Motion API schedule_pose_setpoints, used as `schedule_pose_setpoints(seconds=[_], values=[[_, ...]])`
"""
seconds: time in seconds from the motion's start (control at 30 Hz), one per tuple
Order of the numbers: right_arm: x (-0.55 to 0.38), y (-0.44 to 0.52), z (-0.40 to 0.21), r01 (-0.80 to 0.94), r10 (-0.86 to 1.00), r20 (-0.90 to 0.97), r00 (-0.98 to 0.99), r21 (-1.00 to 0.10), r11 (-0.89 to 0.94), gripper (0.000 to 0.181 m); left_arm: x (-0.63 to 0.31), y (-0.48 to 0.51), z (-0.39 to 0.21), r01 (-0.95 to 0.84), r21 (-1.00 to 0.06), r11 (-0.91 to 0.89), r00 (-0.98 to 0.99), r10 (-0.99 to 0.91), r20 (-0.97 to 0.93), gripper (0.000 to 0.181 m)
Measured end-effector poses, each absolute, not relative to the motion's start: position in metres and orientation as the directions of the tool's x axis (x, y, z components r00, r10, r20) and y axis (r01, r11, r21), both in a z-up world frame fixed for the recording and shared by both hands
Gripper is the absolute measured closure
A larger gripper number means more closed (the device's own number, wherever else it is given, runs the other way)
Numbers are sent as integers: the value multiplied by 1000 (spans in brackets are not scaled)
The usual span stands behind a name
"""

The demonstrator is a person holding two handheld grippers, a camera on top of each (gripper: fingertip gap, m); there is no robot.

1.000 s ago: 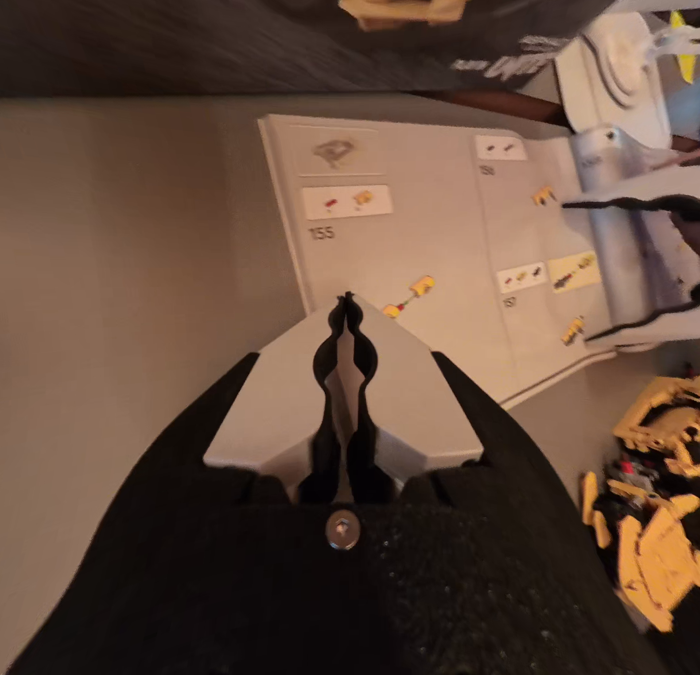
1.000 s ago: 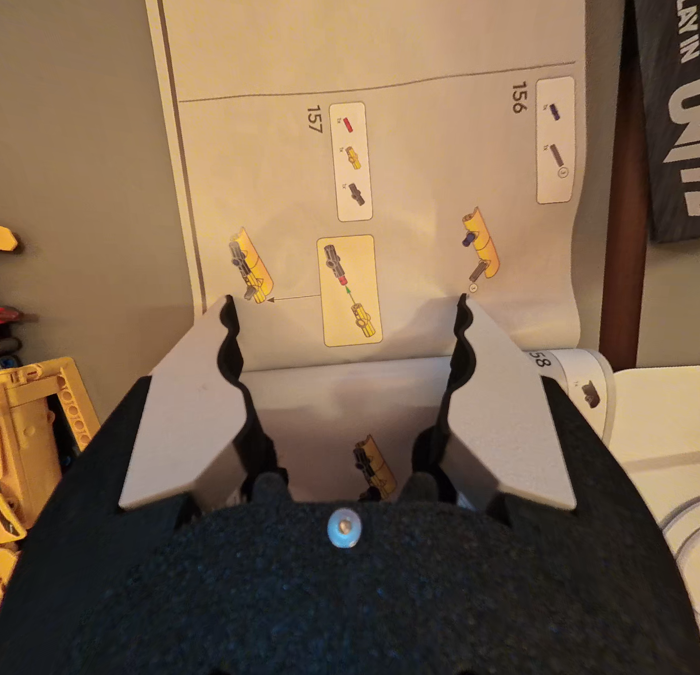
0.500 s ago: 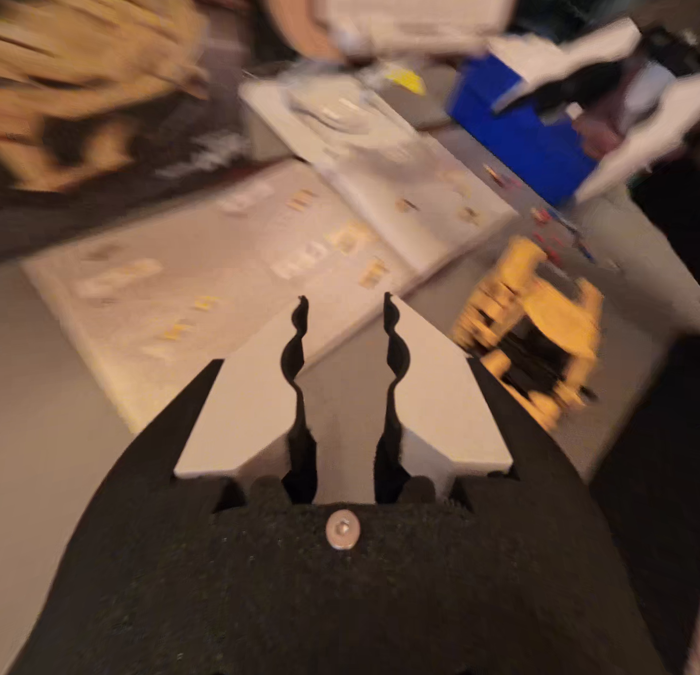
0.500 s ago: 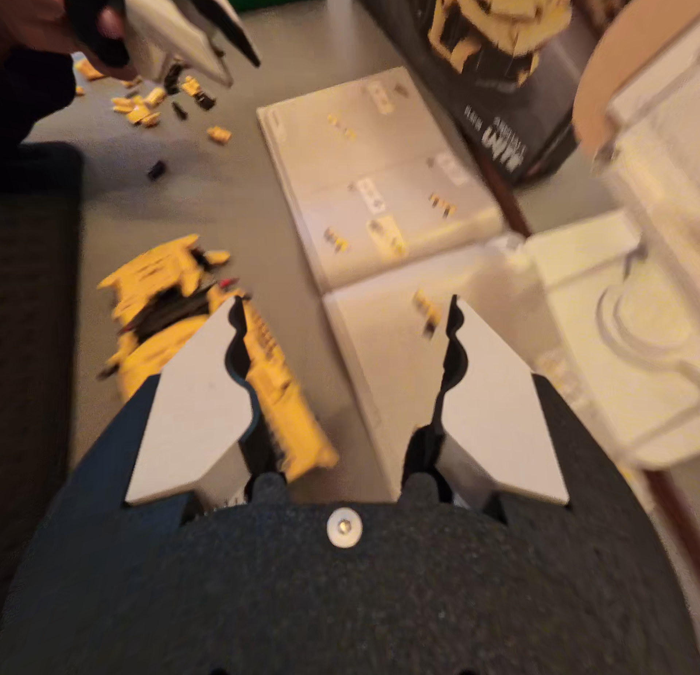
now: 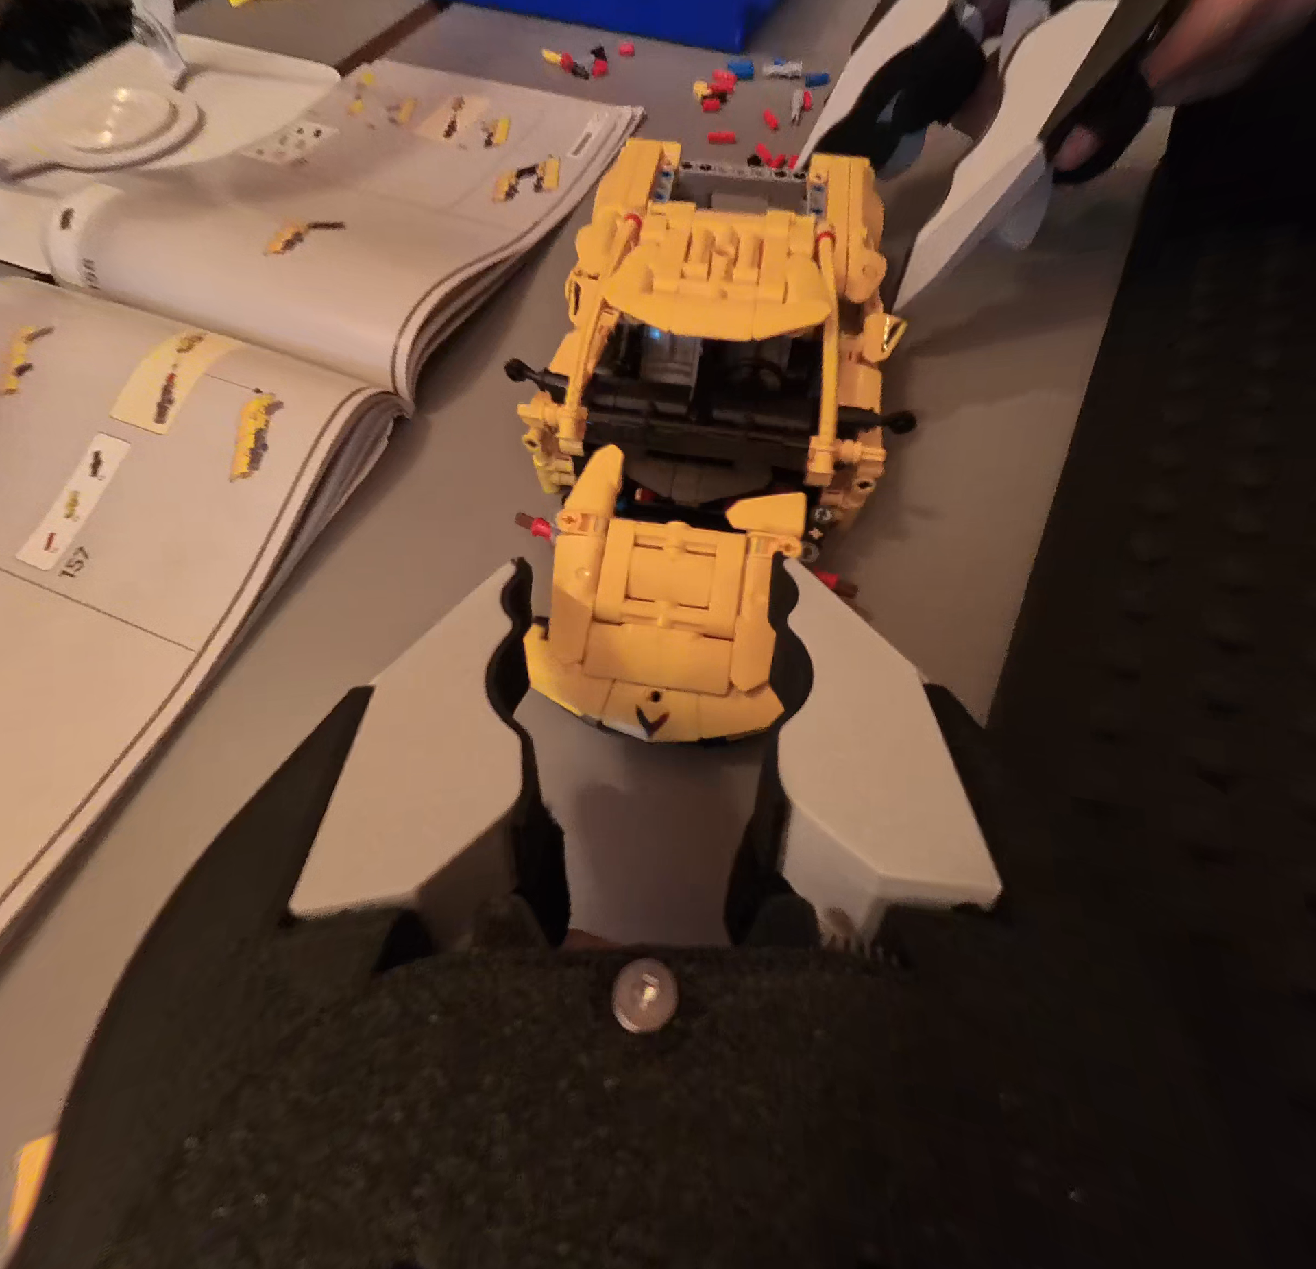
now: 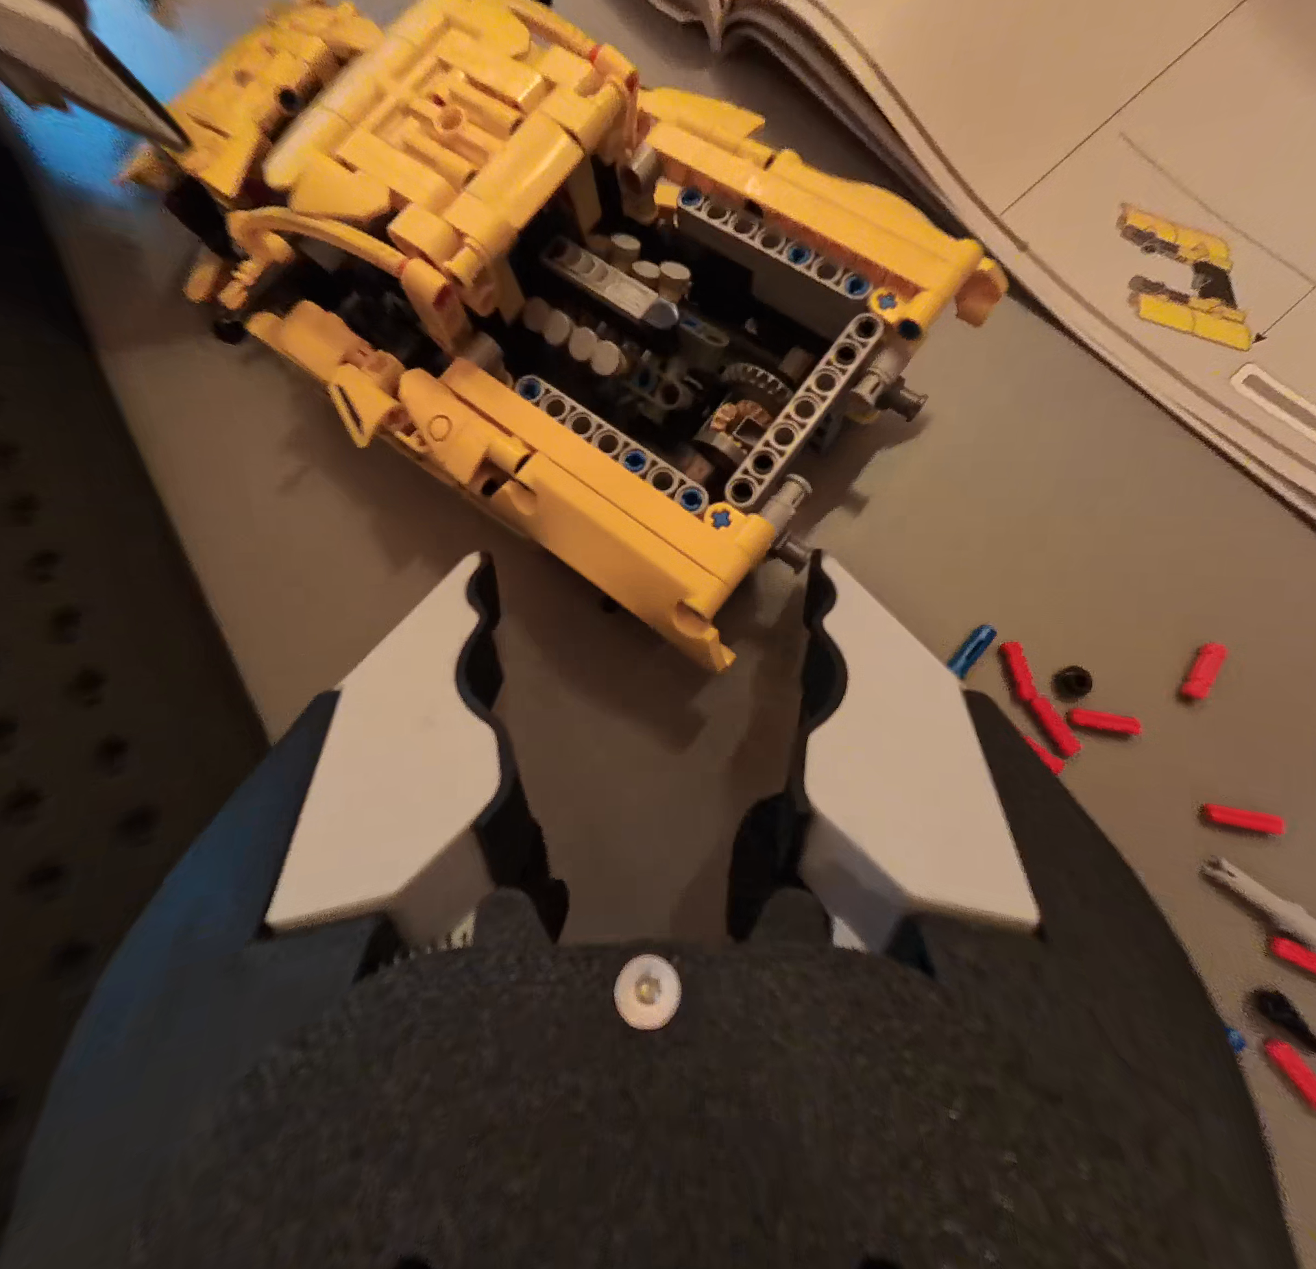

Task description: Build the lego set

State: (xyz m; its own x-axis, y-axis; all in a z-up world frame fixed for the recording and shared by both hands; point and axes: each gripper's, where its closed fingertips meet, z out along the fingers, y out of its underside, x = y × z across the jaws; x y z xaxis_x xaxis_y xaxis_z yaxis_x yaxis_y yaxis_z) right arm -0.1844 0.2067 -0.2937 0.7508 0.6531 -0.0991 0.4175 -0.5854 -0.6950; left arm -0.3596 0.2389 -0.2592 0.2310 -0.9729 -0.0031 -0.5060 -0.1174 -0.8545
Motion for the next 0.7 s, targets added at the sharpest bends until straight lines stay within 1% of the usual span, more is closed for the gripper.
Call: schedule_pose_setpoints(seconds=[0.07, 0.17, 0.27, 0.3, 0.4, 0.47, 0.57, 0.63, 0.7], values=[[-182, 212, -299, 472, 657, -36, 753, -666, -578, 100, -361, 244, -259, -520, -850, -87, 197, -980, -20, 114], [-180, 216, -304, 458, 625, -44, 779, -641, -616, 108, -366, 246, -258, -566, -822, -64, 138, -990, -18, 113], [-180, 217, -304, 448, 605, -37, 796, -635, -629, 108, -364, 232, -255, -587, -808, -55, 52, -998, 30, 111], [-180, 218, -304, 450, 599, -33, 800, -628, -635, 108, -362, 230, -259, -598, -800, -43, 44, -999, 20, 110], [-180, 220, -305, 440, 576, -26, 817, -617, -652, 111, -362, 241, -281, -664, -748, 2, 75, -995, -70, 97], [-180, 225, -305, 422, 553, -27, 833, -616, -665, 112, -361, 249, -284, -678, -735, -11, 89, -994, -67, 98], [-183, 237, -304, 347, 481, -44, 875, -635, -690, 112, -364, 277, -283, -684, -729, -6, 125, -986, -109, 98], [-185, 239, -304, 339, 472, -47, 880, -635, -695, 112, -364, 285, -283, -681, -732, -28, 126, -989, -80, 98], [-186, 240, -304, 333, 467, -51, 883, -633, -699, 112, -364, 289, -283, -680, -733, -13, 119, -988, -93, 98]])
